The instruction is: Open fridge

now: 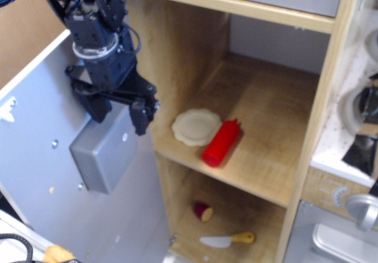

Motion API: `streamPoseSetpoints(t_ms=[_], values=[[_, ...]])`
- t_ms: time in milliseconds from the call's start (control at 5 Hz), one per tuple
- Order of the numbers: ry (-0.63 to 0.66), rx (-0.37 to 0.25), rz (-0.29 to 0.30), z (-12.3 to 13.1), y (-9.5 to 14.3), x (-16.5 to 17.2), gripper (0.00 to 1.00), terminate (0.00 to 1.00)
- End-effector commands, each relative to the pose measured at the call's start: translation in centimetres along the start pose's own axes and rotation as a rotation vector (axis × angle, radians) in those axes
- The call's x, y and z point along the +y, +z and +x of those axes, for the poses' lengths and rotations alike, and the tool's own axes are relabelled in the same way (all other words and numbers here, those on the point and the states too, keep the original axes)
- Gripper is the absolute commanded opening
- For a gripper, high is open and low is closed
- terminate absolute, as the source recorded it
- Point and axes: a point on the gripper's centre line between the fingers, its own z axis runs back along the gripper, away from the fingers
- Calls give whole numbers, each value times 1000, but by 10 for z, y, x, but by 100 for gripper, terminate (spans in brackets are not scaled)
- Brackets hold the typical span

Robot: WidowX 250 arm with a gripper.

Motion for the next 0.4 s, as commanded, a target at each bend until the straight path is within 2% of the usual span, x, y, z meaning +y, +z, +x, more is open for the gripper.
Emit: streamPoseSetpoints(t_ms=[0,200], values=[[19,-54,19,7,15,3,100,0],[19,-54,19,7,15,3,100,100]])
